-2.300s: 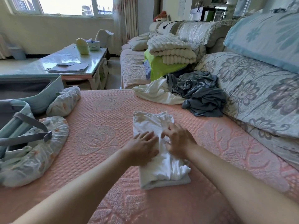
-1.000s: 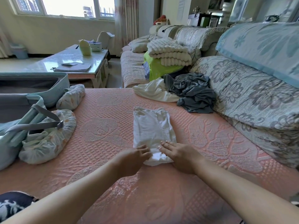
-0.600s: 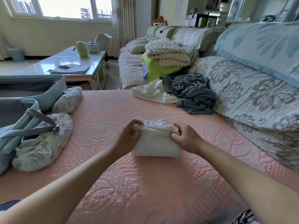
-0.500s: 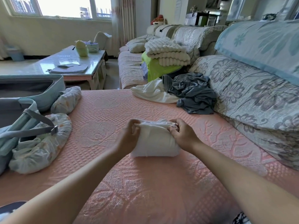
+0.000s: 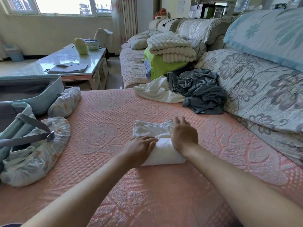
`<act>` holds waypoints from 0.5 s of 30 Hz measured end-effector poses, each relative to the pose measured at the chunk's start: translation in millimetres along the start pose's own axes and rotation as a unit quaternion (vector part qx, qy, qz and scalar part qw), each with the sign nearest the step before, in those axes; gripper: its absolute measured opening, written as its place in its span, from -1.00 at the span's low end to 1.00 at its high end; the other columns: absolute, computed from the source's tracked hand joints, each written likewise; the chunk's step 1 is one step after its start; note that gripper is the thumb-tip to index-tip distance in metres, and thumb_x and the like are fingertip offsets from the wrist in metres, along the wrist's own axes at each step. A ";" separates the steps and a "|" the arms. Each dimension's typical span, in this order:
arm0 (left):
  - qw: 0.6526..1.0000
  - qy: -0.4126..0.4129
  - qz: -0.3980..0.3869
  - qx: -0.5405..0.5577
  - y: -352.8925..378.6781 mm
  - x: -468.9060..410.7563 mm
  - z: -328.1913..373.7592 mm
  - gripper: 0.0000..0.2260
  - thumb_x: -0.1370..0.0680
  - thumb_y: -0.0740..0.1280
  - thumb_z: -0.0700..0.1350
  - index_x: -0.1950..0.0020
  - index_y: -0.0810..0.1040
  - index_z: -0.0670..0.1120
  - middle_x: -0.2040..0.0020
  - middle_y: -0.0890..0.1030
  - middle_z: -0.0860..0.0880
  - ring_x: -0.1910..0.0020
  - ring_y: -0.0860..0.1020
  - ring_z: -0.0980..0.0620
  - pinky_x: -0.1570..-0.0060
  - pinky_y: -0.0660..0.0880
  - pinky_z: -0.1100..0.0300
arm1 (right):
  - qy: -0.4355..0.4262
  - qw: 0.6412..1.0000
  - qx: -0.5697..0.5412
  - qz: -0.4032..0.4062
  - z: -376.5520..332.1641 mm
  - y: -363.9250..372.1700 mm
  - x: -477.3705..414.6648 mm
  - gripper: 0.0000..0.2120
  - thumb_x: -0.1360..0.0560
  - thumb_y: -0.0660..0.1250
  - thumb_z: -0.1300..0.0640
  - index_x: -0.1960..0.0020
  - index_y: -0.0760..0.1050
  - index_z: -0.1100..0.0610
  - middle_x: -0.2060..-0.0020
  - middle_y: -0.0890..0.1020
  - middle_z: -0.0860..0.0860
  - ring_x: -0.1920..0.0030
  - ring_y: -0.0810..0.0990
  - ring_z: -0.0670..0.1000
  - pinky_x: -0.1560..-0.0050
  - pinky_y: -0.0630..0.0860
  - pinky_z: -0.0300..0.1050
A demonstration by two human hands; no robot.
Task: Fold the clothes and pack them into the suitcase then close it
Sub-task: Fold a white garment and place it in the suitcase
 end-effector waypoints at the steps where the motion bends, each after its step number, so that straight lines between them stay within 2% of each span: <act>1: 1.000 -0.004 -0.009 0.010 2.1 -2.9 -3.0 -0.60 -0.70 -0.03 0.11 -0.47 0.42 0.11 -0.47 0.41 0.15 -0.48 0.28 0.16 -0.45 0.24 0.12 | -0.079 0.995 -0.007 0.053 -7.5 -3.8 2.5 -0.71 -0.60 0.24 0.10 -0.29 0.47 0.14 -0.12 0.53 0.13 -0.05 0.57 0.19 0.03 0.47 0.05; 2: 0.999 -0.003 -0.013 0.030 1.6 -4.2 -4.2 -0.59 -0.70 -0.03 0.09 -0.47 0.41 0.09 -0.48 0.40 0.13 -0.49 0.26 0.17 -0.47 0.22 0.14 | -0.162 0.982 -0.037 0.087 -14.9 -6.2 7.2 -0.73 -0.57 0.26 0.10 -0.25 0.53 0.11 -0.11 0.57 0.09 -0.05 0.58 0.17 -0.02 0.48 0.06; 3: 0.999 -0.006 -0.018 0.051 1.5 -4.6 -5.6 -0.59 -0.71 -0.02 0.08 -0.48 0.40 0.07 -0.49 0.39 0.11 -0.50 0.24 0.17 -0.48 0.18 0.15 | -0.227 0.969 -0.072 0.067 -20.4 -4.5 12.1 -0.71 -0.57 0.24 0.04 -0.24 0.56 0.05 -0.14 0.59 0.03 -0.10 0.58 0.13 -0.09 0.47 0.07; 4: 0.998 -0.014 -0.018 0.066 1.5 -4.5 -6.4 -0.59 -0.71 -0.02 0.07 -0.50 0.38 0.06 -0.51 0.37 0.09 -0.51 0.22 0.16 -0.50 0.14 0.18 | -0.254 0.963 -0.093 -0.002 -22.9 1.0 16.3 -0.65 -0.60 0.15 -0.06 -0.29 0.55 -0.01 -0.22 0.60 -0.03 -0.19 0.56 0.09 -0.22 0.44 0.08; 6: 0.993 -0.067 0.001 0.099 3.1 -2.2 -11.9 -0.59 -0.71 0.00 0.06 -0.54 0.33 0.04 -0.54 0.32 0.05 -0.53 0.20 0.10 -0.48 0.10 0.19 | -0.220 0.959 -0.079 -0.160 -18.2 15.4 24.8 -0.51 -0.66 -0.07 -0.16 -0.46 0.41 -0.08 -0.43 0.47 -0.08 -0.46 0.37 0.01 -0.49 0.17 0.13; 8: 0.991 -0.087 0.040 0.094 2.5 3.5 -14.9 -0.61 -0.70 0.05 0.04 -0.53 0.33 0.03 -0.54 0.31 0.02 -0.52 0.23 0.00 -0.48 0.19 0.07 | -0.175 0.960 -0.054 -0.214 -10.3 20.4 27.4 -0.50 -0.69 -0.13 -0.14 -0.56 0.27 -0.07 -0.54 0.31 -0.08 -0.57 0.17 -0.05 -0.58 -0.05 0.07; 10: 0.994 0.010 0.105 0.028 -7.9 11.5 -7.2 -0.66 -0.68 0.12 0.00 -0.41 0.47 0.01 -0.43 0.44 -0.02 -0.42 0.38 -0.07 -0.34 0.40 -0.09 | -0.160 0.963 -0.068 -0.204 -10.5 15.8 29.4 -0.52 -0.71 -0.09 -0.10 -0.56 0.27 -0.02 -0.56 0.27 -0.05 -0.58 0.14 -0.05 -0.58 -0.04 -0.01; 11: 0.990 0.066 0.124 -0.021 -10.5 15.3 -3.3 -0.67 -0.66 0.12 0.02 -0.35 0.52 0.00 -0.36 0.50 -0.02 -0.36 0.44 -0.08 -0.26 0.47 -0.10 | -0.157 0.966 -0.081 -0.190 -10.6 12.8 30.9 -0.52 -0.71 -0.06 -0.09 -0.55 0.30 0.00 -0.57 0.26 -0.03 -0.57 0.16 -0.02 -0.57 0.01 -0.02; 13: 0.990 0.097 0.087 -0.061 -11.5 24.3 -2.2 -0.59 -0.64 0.10 0.14 -0.40 0.47 0.01 -0.38 0.49 0.02 -0.37 0.43 -0.05 -0.28 0.45 -0.04 | -0.168 0.970 -0.111 -0.139 -9.1 5.0 36.3 -0.52 -0.68 0.02 -0.13 -0.49 0.40 0.04 -0.56 0.27 0.03 -0.53 0.27 0.11 -0.50 0.18 0.06; 15: 0.997 0.066 -0.005 -0.036 -3.1 30.8 -11.8 -0.33 -0.53 0.23 0.30 -0.55 0.24 0.02 -0.52 0.30 0.04 -0.48 0.28 0.00 -0.38 0.36 0.00 | -0.229 0.963 -0.094 -0.110 -7.2 0.3 43.8 -0.39 -0.58 0.10 -0.28 -0.46 0.42 0.07 -0.49 0.31 0.08 -0.43 0.36 0.15 -0.43 0.32 0.15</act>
Point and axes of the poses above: each hand's wrist, its own x-axis away from the middle knuckle, its own y-axis out of the palm, z = x × y, the point moved 5 cm from there along -x, towards the middle knuckle
